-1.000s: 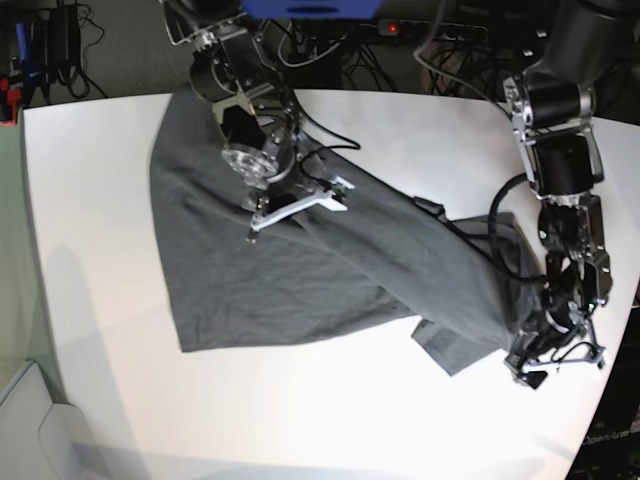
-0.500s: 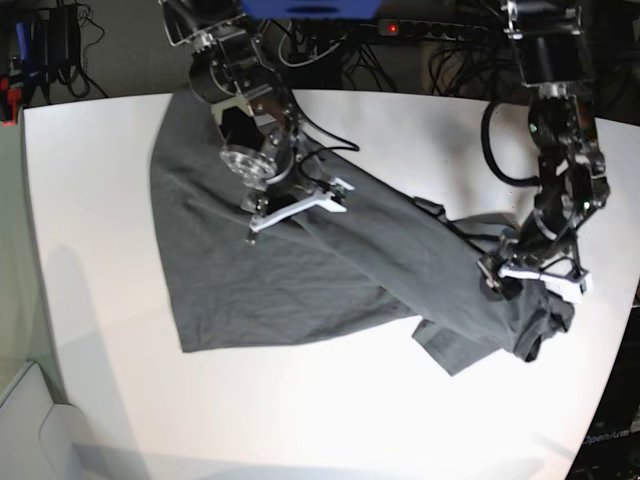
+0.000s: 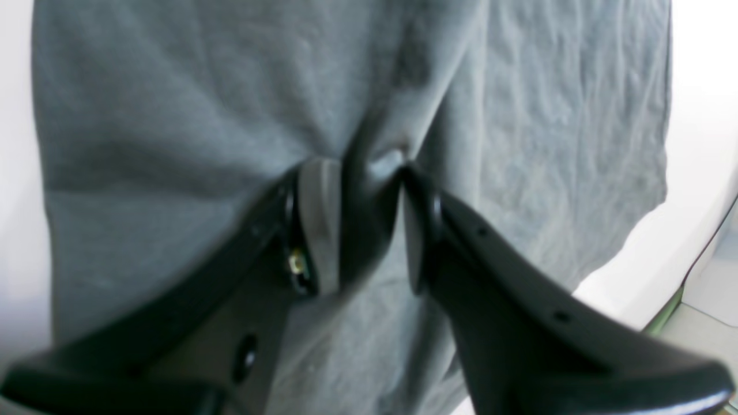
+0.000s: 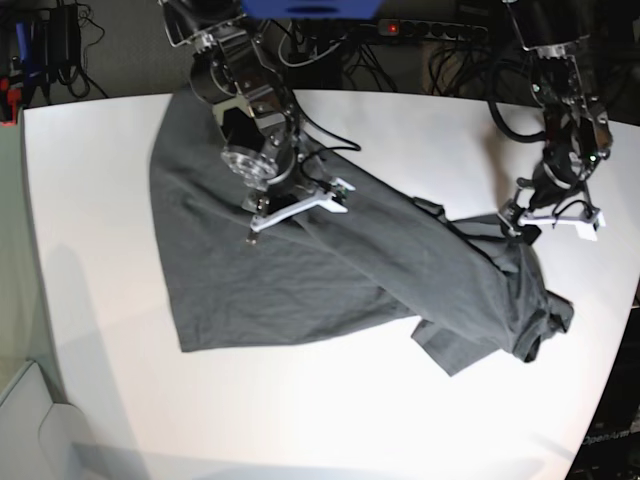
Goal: Layout the t-shirt on the table in an organized manner, then fold the t-shirt properly
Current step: 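Move the left gripper to the bunched sleeve and grasp it, then pull the grasped fabric with the left gripper outward to spread the shirt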
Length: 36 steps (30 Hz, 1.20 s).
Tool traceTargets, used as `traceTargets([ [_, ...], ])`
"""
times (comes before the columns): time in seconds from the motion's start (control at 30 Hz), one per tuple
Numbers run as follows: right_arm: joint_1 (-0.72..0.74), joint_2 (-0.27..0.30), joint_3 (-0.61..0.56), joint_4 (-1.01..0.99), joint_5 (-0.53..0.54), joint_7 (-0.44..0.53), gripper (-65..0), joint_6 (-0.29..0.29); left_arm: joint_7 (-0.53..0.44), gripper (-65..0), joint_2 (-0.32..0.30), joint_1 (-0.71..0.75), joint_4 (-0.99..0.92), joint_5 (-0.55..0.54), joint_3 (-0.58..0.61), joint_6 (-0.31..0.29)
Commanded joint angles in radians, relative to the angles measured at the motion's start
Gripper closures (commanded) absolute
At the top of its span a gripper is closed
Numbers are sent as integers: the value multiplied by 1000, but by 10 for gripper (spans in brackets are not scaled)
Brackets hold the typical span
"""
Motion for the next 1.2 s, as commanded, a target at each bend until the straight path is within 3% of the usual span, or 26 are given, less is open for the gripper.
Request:
traceTargets([
  [0.0, 7, -7, -2, 7, 6, 2, -199, 11, -19, -553, -3, -25, -1, -2, 0, -6],
  [0.23, 7, -2, 4, 7, 8, 2, -199, 11, -32, -550, 20, -98, -111, 2, 14, -8],
  [0.3, 7, -2, 4, 7, 8, 2, -199, 11, -63, -515, 13, -102, -139, 2, 66, -8],
  [0.43, 9, -1, 2, 7, 8, 2, -199, 11, -118, -298, 0, -102, -168, 0, 154, -8],
  [0.57, 27, -1, 4, 6, 8, 2, -199, 11, -120, -62, 6, -102, -170, 0, 160, -8],
  [0.63, 29, 7, 4, 7, 8, 2, -199, 11, -112, 0, 2, -96, -159, -8, 160, -8],
  [0.9, 50, 18, 5, 6, 8, 2, -199, 11, -77, -4, -43, -30, 50, -11, 157, 0],
  [0.97, 58, 27, 5, 4, 8, 2, -199, 11, 3, -4, -46, -21, 114, -11, 140, 0],
  [1.17, 98, 32, 39, -53, 8, 2, -198, 11, 282, -4, -38, 21, 268, -11, -79, -6],
])
